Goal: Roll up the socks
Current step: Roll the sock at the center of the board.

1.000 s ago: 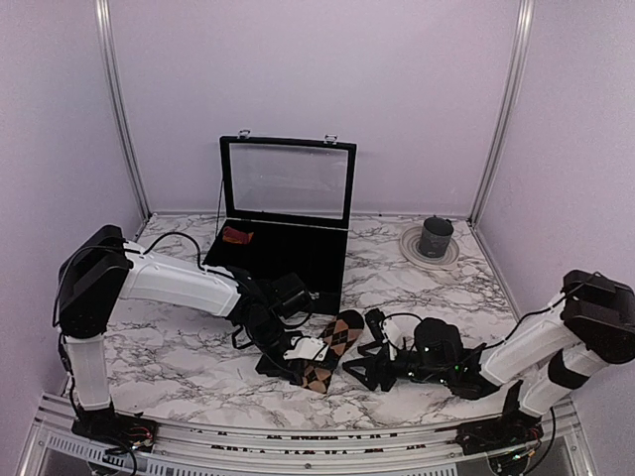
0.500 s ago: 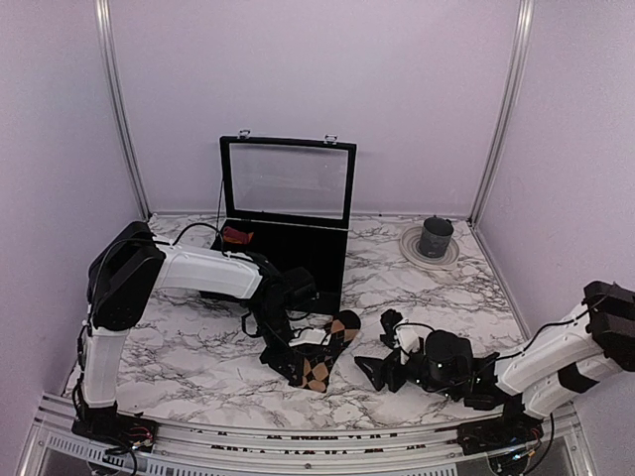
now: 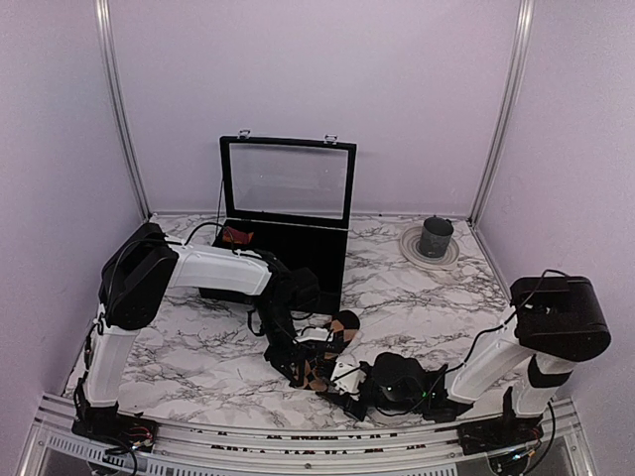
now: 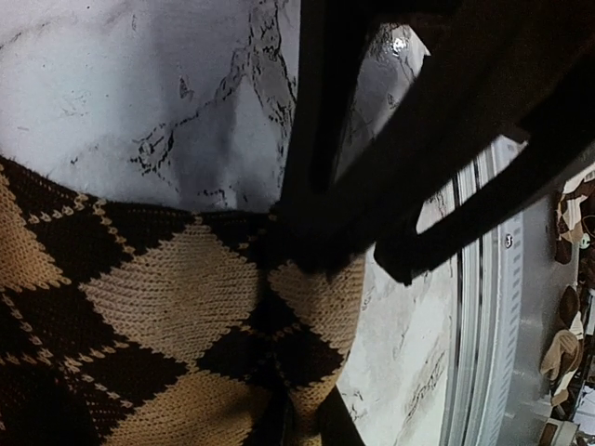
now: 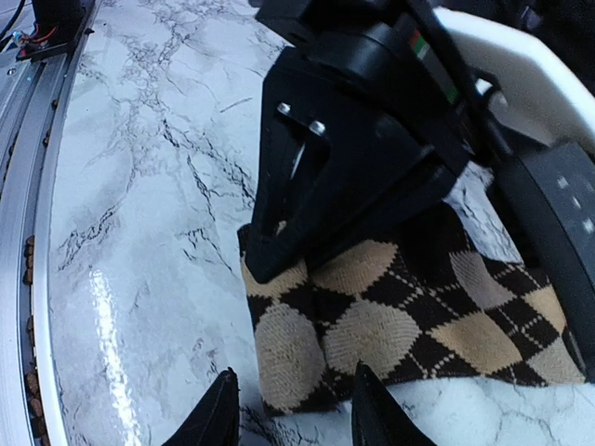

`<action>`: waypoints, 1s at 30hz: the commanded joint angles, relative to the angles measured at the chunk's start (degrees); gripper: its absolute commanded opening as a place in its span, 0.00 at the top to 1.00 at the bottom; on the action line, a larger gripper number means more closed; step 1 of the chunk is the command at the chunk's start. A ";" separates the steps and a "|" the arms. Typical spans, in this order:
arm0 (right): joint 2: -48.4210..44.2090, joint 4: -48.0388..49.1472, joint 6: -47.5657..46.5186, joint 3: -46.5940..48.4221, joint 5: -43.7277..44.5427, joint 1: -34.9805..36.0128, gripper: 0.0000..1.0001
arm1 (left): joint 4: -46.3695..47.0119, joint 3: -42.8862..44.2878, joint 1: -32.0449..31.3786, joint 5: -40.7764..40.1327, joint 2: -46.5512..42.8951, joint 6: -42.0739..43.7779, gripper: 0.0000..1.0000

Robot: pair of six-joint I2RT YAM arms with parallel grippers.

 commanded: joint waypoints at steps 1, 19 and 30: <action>3.79 2.63 -5.00 4.04 -2.73 0.25 0.67 | -3.11 -1.54 -0.32 -4.80 3.69 -0.48 0.91; 6.72 -1.88 -1.77 5.04 -10.26 -3.24 0.96 | -0.49 -5.15 -0.34 -6.09 -1.44 2.36 0.63; 5.39 -4.18 12.35 5.19 -23.79 -8.45 1.00 | 25.60 -25.29 0.07 -9.68 -21.69 2.36 0.52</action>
